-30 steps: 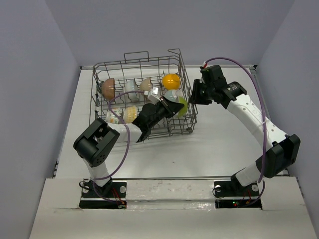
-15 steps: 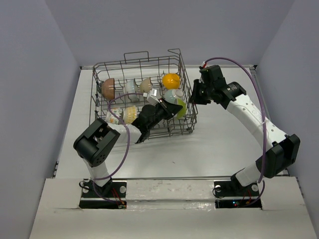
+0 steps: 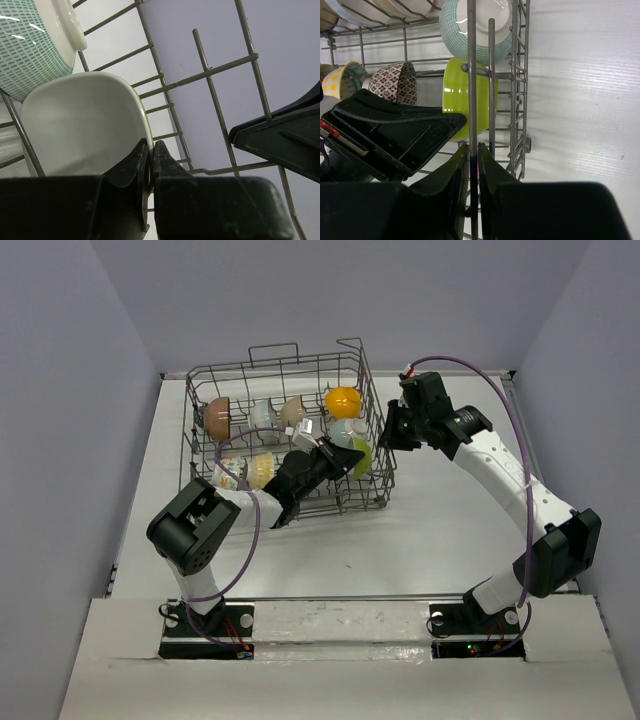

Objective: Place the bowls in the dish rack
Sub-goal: Place the upside down bowl on the dish rack.

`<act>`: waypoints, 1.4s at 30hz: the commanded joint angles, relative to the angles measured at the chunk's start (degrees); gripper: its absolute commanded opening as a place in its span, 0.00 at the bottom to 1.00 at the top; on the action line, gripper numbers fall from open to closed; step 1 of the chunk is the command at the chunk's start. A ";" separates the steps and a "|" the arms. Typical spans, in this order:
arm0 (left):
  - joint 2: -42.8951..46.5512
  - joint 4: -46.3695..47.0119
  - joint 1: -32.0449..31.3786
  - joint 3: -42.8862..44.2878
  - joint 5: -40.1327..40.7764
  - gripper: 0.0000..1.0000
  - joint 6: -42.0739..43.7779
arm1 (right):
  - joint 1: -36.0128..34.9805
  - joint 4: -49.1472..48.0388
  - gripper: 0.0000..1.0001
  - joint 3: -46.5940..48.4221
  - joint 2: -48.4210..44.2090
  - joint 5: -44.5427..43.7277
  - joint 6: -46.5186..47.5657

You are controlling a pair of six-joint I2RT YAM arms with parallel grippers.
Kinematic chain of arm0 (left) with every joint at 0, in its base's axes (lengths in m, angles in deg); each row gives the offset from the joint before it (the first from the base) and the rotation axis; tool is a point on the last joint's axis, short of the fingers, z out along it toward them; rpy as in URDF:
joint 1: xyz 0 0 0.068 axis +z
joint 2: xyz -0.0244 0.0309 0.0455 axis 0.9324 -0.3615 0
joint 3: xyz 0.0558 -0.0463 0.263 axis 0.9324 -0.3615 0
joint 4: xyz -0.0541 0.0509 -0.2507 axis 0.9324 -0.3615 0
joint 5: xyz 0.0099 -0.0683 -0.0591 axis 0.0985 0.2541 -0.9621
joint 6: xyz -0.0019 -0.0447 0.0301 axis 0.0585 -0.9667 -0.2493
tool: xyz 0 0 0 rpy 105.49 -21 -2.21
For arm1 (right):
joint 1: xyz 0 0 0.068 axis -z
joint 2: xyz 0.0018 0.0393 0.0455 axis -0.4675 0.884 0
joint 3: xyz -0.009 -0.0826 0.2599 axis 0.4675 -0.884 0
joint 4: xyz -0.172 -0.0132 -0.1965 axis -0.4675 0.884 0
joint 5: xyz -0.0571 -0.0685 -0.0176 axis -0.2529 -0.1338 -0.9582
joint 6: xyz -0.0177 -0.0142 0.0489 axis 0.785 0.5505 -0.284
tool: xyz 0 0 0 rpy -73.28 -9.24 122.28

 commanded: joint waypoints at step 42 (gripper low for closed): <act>10.83 -45.37 1.11 11.40 15.54 0.22 9.11 | 0.39 -0.88 0.15 -1.29 2.60 -2.79 0.53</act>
